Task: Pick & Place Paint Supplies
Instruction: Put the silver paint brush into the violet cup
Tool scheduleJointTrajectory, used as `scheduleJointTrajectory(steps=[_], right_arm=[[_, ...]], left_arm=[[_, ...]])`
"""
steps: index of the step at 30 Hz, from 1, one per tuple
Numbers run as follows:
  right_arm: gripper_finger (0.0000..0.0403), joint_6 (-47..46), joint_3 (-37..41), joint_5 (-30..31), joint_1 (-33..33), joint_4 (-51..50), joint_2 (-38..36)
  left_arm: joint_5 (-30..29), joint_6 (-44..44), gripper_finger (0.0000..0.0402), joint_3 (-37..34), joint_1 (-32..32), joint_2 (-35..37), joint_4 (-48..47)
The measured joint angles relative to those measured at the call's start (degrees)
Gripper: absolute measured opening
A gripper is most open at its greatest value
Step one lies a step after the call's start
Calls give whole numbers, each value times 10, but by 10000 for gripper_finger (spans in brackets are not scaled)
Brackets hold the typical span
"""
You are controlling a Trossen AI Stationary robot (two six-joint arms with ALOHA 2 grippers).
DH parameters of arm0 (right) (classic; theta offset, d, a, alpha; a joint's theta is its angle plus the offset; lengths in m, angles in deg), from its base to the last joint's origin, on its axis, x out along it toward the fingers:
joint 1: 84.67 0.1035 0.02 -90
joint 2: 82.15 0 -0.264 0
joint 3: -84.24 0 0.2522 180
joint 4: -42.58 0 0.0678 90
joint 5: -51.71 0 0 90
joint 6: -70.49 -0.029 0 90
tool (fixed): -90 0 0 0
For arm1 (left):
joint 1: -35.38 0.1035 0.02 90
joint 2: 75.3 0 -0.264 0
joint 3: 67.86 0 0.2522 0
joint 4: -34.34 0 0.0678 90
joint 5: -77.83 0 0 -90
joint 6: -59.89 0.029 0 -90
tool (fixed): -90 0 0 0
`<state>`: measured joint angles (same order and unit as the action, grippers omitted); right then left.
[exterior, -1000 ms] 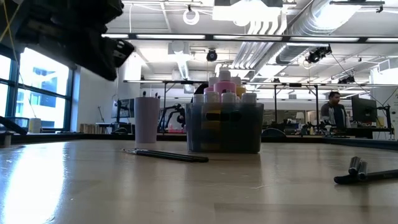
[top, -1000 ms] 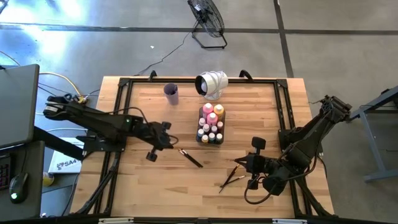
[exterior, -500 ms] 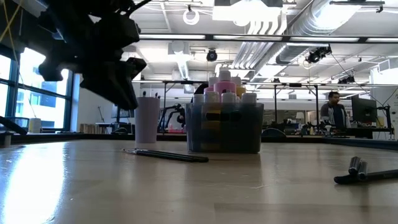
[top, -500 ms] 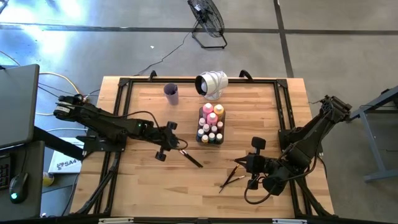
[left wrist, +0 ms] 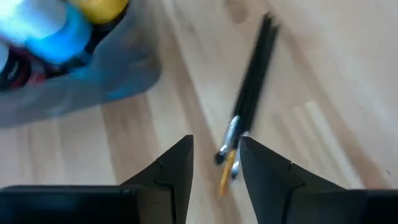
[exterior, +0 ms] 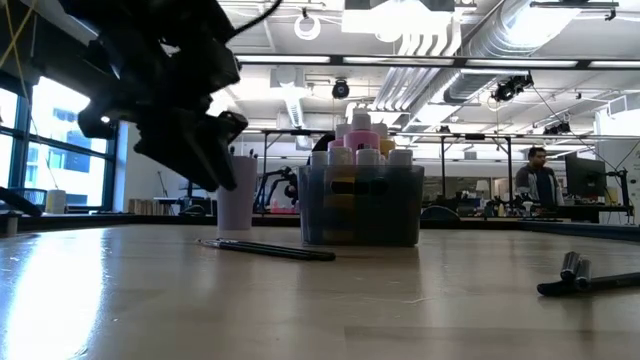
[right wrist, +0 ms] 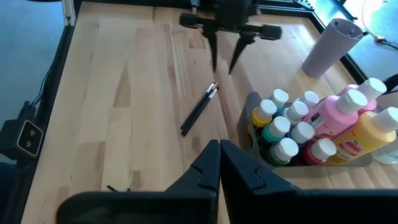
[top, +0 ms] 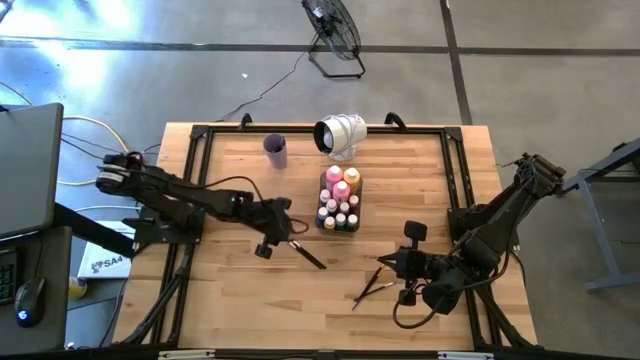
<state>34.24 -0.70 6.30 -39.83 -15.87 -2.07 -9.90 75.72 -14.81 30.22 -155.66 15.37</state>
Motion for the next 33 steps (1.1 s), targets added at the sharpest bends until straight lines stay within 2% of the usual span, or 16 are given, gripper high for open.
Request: scheduleJointTrajectory(steps=[3, 9, 19, 23, 26, 33], right_arm=[[2, 0, 0, 0, 0, 0, 0], [2, 0, 0, 0, 0, 0, 0], [2, 0, 0, 1, 0, -1, 0], [2, 0, 0, 1, 0, -1, 0], [2, 0, 0, 1, 0, -2, 0], [2, 0, 0, 1, 0, -2, 0]], left_arm=[[6, 0, 128, 0, 23, -7, 4], [73, -1, 129, 0, 53, -29, 3], [77, 2, 129, 0, 52, -86, 29], [83, 2, 129, 0, 52, -94, 46], [110, 2, 129, 0, 52, -95, 55], [110, -11, 129, 0, 52, -95, 53]])
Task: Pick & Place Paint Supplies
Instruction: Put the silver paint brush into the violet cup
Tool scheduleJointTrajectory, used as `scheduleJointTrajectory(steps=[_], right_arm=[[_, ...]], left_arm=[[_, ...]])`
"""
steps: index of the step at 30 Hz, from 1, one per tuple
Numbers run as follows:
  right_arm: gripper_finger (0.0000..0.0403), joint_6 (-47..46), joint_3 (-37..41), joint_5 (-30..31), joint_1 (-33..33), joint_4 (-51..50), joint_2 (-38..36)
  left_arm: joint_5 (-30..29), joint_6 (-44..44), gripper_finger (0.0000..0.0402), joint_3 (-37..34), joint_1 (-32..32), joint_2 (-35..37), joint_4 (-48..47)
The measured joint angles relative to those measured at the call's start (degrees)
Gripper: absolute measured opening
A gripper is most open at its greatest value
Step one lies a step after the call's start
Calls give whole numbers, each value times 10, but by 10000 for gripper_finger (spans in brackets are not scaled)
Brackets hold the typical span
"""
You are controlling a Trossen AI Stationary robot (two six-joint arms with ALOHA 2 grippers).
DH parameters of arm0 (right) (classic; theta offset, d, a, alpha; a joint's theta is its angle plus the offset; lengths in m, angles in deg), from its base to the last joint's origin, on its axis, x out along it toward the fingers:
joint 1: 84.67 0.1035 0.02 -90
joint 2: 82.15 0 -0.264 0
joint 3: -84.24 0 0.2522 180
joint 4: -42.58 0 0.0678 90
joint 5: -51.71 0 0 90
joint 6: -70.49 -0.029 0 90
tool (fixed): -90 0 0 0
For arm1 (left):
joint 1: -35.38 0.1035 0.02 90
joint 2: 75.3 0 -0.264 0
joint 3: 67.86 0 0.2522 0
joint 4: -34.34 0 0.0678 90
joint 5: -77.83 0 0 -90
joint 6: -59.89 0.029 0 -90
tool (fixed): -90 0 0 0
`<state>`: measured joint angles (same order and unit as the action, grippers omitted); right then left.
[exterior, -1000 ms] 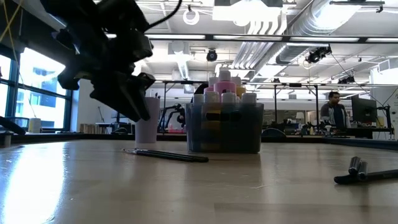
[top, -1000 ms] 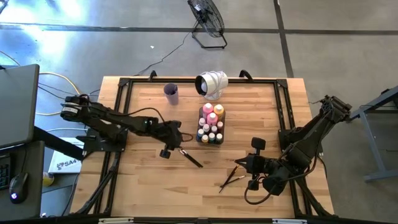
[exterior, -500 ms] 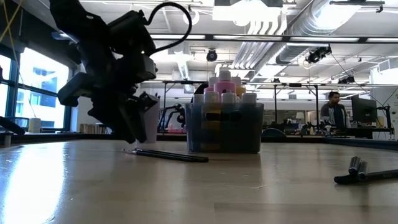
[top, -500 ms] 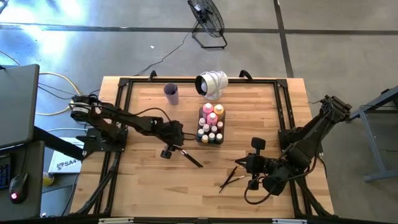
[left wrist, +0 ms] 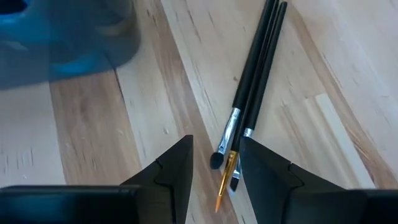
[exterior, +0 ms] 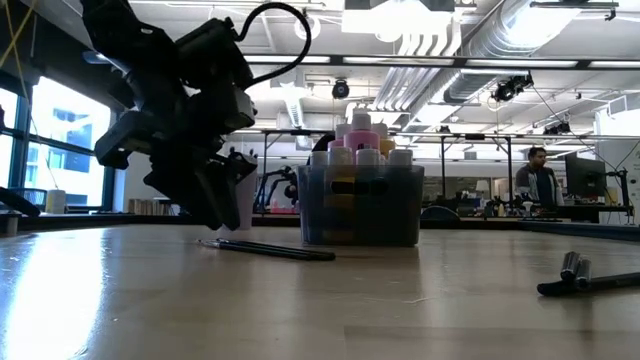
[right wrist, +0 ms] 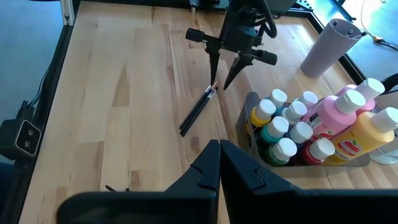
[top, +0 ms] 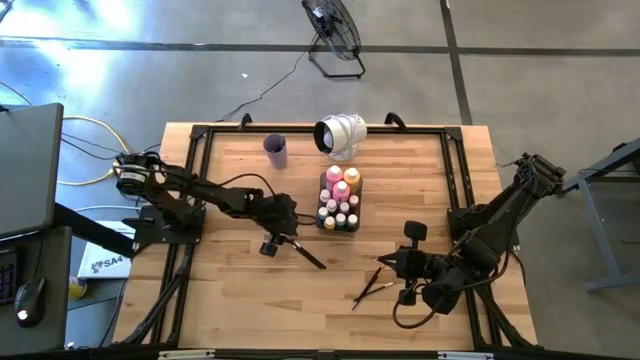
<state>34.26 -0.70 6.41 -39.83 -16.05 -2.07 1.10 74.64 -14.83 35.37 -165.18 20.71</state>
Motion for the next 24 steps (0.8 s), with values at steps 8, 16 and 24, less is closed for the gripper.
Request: scheduleJointTrajectory(steps=[8, 16, 24], right_arm=[[2, 0, 0, 1, 0, 0, 0], [2, 0, 0, 1, 0, 0, 0], [2, 0, 0, 1, 0, 0, 0]], left_arm=[[-13, 0, 129, 0, 0, -30, 24], [-4, -3, 129, 1, 0, -41, 31], [-6, -11, 102, 1, 0, -41, 30]])
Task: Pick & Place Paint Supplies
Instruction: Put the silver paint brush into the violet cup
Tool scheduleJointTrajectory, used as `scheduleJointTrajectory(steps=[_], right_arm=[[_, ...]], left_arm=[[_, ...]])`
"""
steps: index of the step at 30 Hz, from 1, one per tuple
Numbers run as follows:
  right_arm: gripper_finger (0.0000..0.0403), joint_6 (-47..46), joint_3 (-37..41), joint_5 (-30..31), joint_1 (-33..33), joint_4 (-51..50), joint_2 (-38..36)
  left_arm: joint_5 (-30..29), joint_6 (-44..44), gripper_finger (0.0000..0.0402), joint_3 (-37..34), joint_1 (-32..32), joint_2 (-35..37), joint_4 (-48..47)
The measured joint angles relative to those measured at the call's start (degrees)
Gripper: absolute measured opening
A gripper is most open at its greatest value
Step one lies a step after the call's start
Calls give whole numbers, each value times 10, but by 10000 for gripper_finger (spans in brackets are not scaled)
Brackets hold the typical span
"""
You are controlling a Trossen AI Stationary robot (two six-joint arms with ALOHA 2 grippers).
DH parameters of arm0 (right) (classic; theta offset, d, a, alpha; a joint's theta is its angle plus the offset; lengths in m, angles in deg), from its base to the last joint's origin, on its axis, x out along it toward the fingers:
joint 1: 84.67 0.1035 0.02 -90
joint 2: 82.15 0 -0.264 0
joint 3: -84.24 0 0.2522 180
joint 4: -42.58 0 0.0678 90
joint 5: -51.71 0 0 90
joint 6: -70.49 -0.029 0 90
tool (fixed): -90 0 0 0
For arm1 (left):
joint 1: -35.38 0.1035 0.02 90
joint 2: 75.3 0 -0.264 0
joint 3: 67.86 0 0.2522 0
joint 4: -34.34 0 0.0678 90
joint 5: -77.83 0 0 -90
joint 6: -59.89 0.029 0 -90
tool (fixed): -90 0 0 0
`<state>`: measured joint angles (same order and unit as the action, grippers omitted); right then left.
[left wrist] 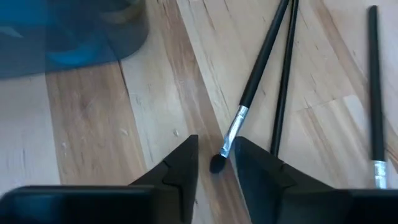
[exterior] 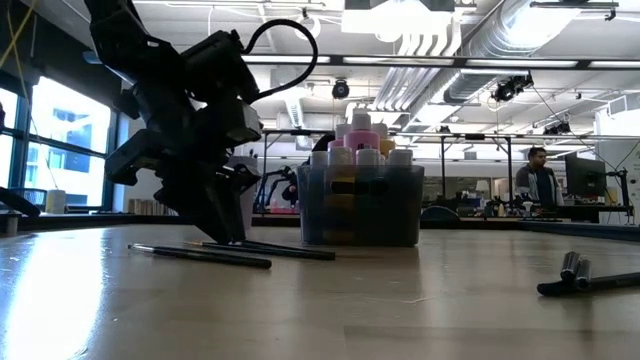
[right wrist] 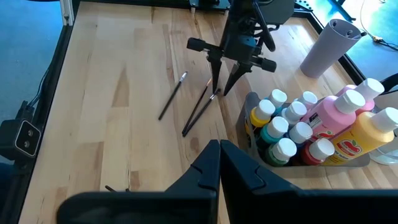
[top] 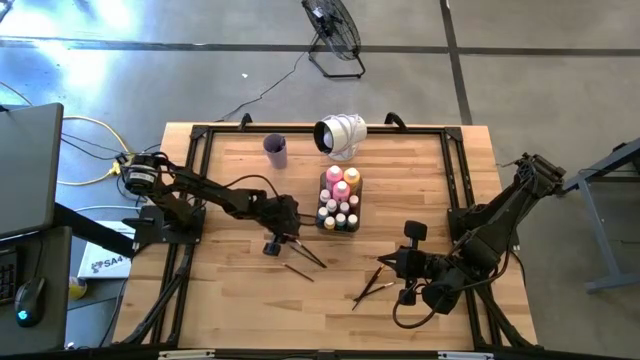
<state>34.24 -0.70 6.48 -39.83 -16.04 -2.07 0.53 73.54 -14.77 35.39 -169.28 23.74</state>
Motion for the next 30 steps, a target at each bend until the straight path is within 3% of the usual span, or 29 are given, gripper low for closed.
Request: scheduleJointTrajectory(steps=[9, 19, 30], right_arm=[[2, 0, 0, -2, 0, 0, 0], [2, 1, 0, -4, 0, 0, 0], [2, 20, 0, -4, -1, -3, 0]], left_arm=[[-12, 0, 6, 0, 0, 0, -1], [-20, 37, 2, 17, 0, 34, -102], [-42, 69, 0, 155, 0, 78, -284]])
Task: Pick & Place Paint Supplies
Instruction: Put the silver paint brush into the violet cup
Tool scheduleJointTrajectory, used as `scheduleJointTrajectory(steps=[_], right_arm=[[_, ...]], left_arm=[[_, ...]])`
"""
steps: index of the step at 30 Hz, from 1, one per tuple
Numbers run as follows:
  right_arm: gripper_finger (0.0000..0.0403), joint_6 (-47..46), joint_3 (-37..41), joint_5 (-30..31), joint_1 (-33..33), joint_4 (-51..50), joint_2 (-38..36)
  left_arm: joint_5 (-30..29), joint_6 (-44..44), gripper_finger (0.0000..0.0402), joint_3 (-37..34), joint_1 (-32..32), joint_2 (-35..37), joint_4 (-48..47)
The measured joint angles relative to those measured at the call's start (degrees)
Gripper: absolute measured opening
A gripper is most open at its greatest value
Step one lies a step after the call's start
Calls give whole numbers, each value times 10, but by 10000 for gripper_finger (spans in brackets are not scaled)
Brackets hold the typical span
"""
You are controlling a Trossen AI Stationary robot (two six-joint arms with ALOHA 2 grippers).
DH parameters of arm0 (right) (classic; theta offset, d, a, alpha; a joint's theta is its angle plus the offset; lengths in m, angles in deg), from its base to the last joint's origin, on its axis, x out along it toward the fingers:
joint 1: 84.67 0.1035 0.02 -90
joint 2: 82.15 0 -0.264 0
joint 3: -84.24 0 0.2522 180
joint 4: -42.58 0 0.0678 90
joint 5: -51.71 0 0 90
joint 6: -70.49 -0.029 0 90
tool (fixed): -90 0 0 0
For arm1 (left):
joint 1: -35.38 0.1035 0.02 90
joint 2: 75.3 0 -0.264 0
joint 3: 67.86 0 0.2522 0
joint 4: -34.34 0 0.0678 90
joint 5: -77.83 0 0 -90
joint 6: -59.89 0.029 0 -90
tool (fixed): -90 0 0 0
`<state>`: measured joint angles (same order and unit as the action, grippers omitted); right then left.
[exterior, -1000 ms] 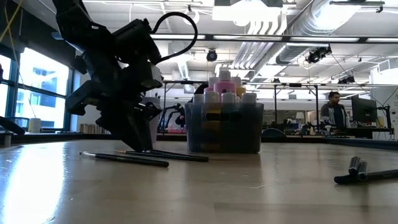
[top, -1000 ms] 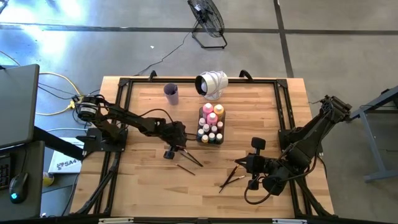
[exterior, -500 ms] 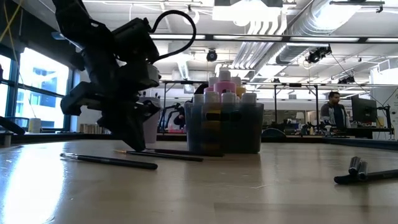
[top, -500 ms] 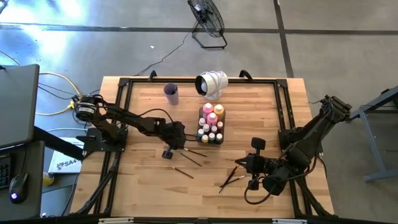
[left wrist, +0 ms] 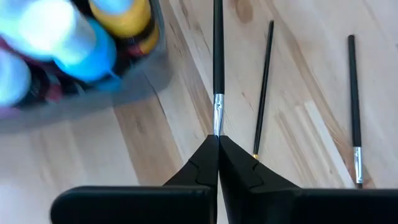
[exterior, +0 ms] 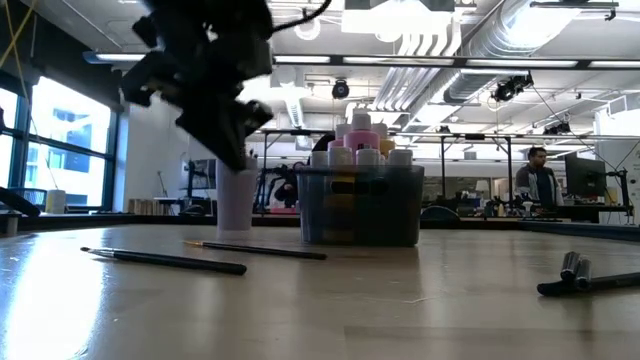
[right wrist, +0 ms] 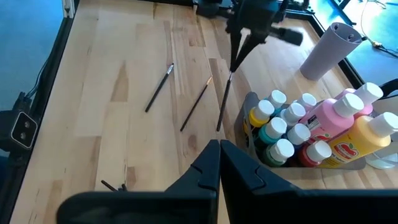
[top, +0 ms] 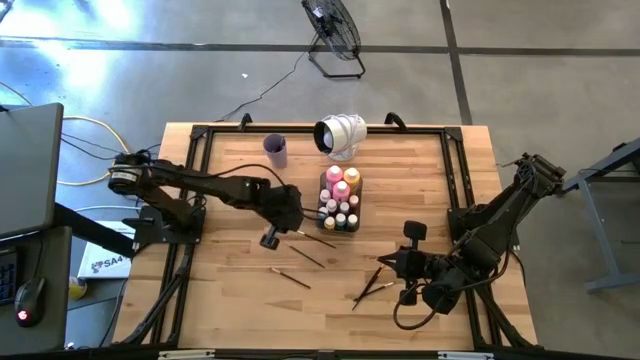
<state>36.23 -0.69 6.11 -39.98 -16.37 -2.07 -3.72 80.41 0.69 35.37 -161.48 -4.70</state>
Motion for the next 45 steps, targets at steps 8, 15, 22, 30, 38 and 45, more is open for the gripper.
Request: scheduleJointTrajectory(steps=[8, 15, 22, 30, 38, 45], right_arm=[[2, 6, 0, -13, -21, 0, 13], [2, 44, 1, -28, -44, 24, 52], [2, 173, 1, 32, -64, 154, 95], [2, 318, 1, 57, -103, 272, 160], [3, 411, 1, 143, -126, 340, 195], [56, 431, 0, 135, -144, 346, 197]], left_arm=[[-20, 22, 0, 128, 0, -2, -162], [-15, 17, 0, 226, 0, -1, -275], [2, -33, 0, 283, 0, -1, -312], [2, -195, 0, 294, 0, -1, -299], [6, -258, 0, 294, 0, -1, -281], [17, -268, 0, 294, 0, -1, -282]])
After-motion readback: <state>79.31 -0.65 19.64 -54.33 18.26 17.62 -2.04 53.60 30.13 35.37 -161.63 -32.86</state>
